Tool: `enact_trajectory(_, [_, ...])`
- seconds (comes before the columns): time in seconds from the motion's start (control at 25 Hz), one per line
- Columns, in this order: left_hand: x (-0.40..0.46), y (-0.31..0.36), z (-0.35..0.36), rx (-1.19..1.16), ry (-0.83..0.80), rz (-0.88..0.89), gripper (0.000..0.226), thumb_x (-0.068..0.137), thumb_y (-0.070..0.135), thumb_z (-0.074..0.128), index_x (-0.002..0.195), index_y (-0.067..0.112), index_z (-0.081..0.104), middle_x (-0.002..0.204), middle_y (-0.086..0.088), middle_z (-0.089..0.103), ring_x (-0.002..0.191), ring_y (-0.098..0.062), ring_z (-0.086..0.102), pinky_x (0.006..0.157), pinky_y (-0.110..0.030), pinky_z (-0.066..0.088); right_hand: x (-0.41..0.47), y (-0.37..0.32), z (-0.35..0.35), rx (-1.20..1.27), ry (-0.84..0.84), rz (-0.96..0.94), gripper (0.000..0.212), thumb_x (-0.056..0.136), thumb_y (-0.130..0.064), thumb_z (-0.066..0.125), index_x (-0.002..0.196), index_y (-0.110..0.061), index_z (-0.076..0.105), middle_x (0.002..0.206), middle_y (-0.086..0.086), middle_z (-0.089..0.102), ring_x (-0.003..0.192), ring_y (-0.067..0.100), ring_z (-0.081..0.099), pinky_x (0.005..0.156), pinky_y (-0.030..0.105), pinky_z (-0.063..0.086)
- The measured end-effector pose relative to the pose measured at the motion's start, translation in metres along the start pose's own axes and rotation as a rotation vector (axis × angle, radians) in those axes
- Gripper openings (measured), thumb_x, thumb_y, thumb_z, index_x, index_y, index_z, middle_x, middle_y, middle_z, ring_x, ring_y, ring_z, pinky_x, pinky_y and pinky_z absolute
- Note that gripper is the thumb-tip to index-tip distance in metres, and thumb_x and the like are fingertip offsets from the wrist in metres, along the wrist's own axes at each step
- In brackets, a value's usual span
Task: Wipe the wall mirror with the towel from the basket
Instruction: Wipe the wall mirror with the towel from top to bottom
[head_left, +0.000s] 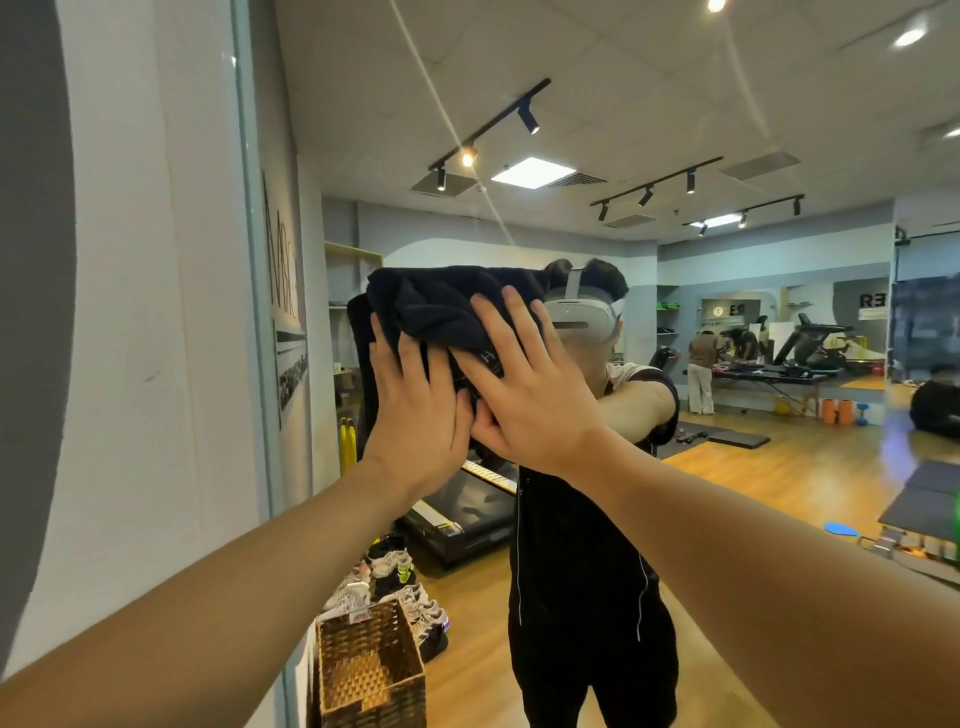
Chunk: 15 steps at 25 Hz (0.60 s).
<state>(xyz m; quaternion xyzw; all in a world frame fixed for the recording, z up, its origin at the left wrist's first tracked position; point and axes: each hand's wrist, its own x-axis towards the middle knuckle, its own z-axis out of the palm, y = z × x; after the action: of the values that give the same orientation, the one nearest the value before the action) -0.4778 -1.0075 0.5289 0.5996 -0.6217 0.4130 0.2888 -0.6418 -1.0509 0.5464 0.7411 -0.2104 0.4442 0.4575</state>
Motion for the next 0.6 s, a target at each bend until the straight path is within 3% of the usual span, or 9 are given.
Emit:
enact_trajectory(0.16, [0.002,0.054,-0.003,-0.142,0.067,-0.011,0.072,0.101,0.039,0.007,0.160,-0.001,0.012,0.163,-0.032,0.011,0.152,-0.055,-0.003,0.125,-0.064,0.005,-0.029,0.037,-0.022,-0.013,0.002,-0.013,0.061,0.096,-0.036,0.049,0.154,-0.018,0.044,0.164,0.021,0.030,0.154,0.045,0.019,0.122,0.061,0.022])
enact_trajectory(0.6, [0.029,0.187,-0.004,-0.319,0.186,0.055,0.077,0.097,0.038,0.033,0.160,0.004,0.005,0.167,-0.026,0.000,0.153,-0.052,-0.012,0.124,-0.067,0.007,-0.097,0.144,-0.083,-0.072,-0.041,0.001,0.064,0.094,-0.036,0.057,0.155,-0.019,0.043,0.164,0.021,0.027,0.155,0.044,0.015,0.121,0.061,0.023])
